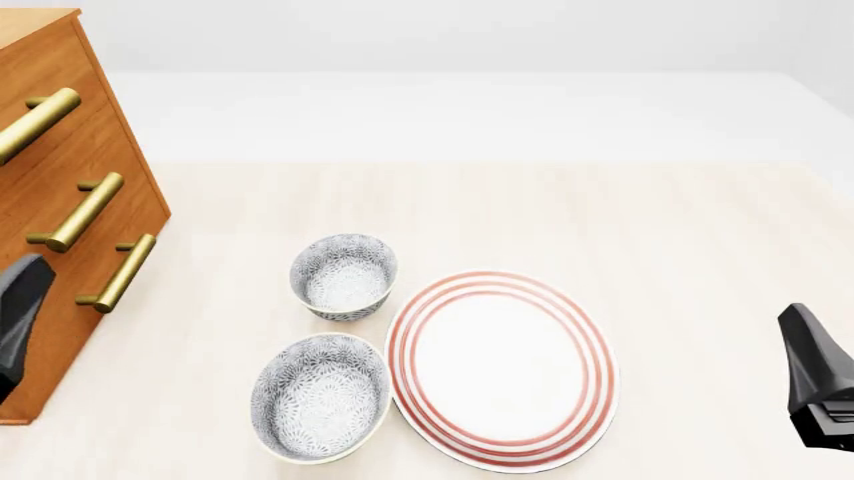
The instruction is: Stack the bowl in the middle on the bowl at the back.
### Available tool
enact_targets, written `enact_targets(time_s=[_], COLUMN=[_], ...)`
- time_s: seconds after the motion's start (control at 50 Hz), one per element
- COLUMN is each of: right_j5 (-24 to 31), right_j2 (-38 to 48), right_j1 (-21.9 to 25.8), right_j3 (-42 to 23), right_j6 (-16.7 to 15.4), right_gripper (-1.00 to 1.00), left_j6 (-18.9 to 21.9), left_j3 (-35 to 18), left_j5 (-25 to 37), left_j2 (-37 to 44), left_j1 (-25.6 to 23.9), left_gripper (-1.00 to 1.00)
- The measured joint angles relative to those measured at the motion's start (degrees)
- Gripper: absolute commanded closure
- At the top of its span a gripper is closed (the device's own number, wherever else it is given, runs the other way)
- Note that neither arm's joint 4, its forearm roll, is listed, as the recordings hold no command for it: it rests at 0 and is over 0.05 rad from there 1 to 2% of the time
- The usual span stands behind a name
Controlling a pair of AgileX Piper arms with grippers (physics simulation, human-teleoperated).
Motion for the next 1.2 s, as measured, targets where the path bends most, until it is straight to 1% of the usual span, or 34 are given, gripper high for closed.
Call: enact_targets(time_s=[0.14, 0.34, 0.44, 0.54, 0.72, 0.9, 1.02, 1.2], right_j5=[0.02, 0.11, 0.15, 0.18, 0.22, 0.23, 0.24, 0.22], right_j2=[0.02, -0.05, -0.10, -0.14, -0.18, -0.15, -0.16, -0.21], right_j1=[0.01, 0.03, 0.03, 0.05, 0.11, 0.28, 0.39, 0.57], right_j3=[-0.05, -0.11, -0.13, -0.15, -0.18, -0.18, -0.20, -0.25], right_j6=[0.09, 0.13, 0.11, 0.07, 0.04, 0.07, 0.03, -0.08], right_gripper=[-1.00, -1.00, -1.00, -1.00, -1.00, -1.00, -1.00, -1.00], left_j6=[-2.24, -7.48, -9.98, -12.96, -20.04, -25.10, -27.59, -30.56], left_j3=[-6.64, -14.87, -17.77, -19.27, -19.52, -17.38, -15.07, -9.31], left_j5=[6.88, 16.05, 19.77, 22.70, 25.76, 25.53, 23.19, 15.74], left_j2=[5.31, 13.96, 18.05, 21.67, 26.32, 29.41, 31.07, 34.30], left_j1=[-4.05, -8.54, -10.33, -12.18, -16.47, -20.08, -21.54, -23.09], left_gripper=[-1.00, -1.00, -1.00, -1.00, -1.00, -1.00, -1.00, -1.00])
